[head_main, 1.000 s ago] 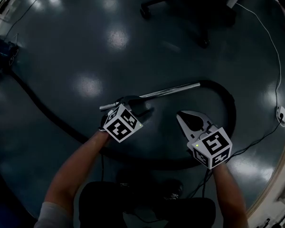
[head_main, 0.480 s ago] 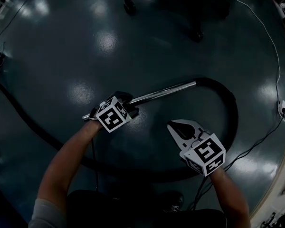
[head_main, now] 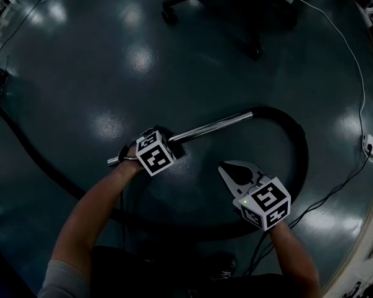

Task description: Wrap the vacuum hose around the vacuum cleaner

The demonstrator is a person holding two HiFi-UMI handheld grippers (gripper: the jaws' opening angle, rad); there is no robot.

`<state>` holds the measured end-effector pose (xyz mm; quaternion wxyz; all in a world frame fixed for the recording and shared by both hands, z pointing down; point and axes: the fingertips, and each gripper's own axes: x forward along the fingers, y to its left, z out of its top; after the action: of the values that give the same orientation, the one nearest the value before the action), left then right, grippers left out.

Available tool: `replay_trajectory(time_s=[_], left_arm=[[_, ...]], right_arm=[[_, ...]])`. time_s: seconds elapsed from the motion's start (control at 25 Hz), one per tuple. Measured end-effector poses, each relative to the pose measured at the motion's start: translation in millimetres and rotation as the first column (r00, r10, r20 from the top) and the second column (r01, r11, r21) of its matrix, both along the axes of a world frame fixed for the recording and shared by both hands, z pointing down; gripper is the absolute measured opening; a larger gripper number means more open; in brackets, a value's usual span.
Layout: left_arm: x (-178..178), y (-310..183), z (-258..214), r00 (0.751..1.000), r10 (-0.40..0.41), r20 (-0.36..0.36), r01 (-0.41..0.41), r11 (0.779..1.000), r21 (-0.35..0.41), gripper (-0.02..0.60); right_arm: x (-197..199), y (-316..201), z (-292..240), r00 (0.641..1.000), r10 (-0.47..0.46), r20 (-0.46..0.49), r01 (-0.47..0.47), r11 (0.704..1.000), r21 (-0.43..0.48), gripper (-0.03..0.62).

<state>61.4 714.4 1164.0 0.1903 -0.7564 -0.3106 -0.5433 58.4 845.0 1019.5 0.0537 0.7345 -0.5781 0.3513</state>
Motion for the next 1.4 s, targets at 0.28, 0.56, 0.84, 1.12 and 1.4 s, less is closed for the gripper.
replay_trajectory(time_s=[0.28, 0.56, 0.84, 1.12, 1.4], left_arm=[[-14.9, 4.4, -45.2, 0.998, -0.044, -0.035, 0.044, 0.999, -0.004, 0.178], [-60.6, 13.8, -118.1, 0.986, -0.164, 0.031, 0.161, 0.984, 0.074, 0.176], [-158.0, 34.8, -186.8, 0.926, -0.337, 0.169, 0.331, 0.941, 0.062, 0.176], [-219.4, 64.6, -251.9, 0.868, -0.450, 0.209, 0.452, 0.891, 0.042, 0.175], [-269.6, 72.3, -304.9, 0.806, -0.542, 0.237, 0.559, 0.829, -0.005, 0.174]], right_arm=[[13.6, 19.4, -20.5, 0.995, 0.093, -0.036, -0.093, 0.996, -0.015, 0.033], [-7.8, 52.6, -70.9, 0.969, 0.227, 0.100, -0.221, 0.973, -0.064, 0.097], [-79.8, 38.0, -125.5, 0.919, 0.248, 0.306, -0.233, 0.969, -0.084, 0.146], [-141.3, -16.1, -127.3, 0.764, 0.344, 0.545, -0.343, 0.933, -0.109, 0.273], [-183.8, -56.9, -140.7, 0.547, 0.447, 0.708, -0.486, 0.858, -0.167, 0.328]])
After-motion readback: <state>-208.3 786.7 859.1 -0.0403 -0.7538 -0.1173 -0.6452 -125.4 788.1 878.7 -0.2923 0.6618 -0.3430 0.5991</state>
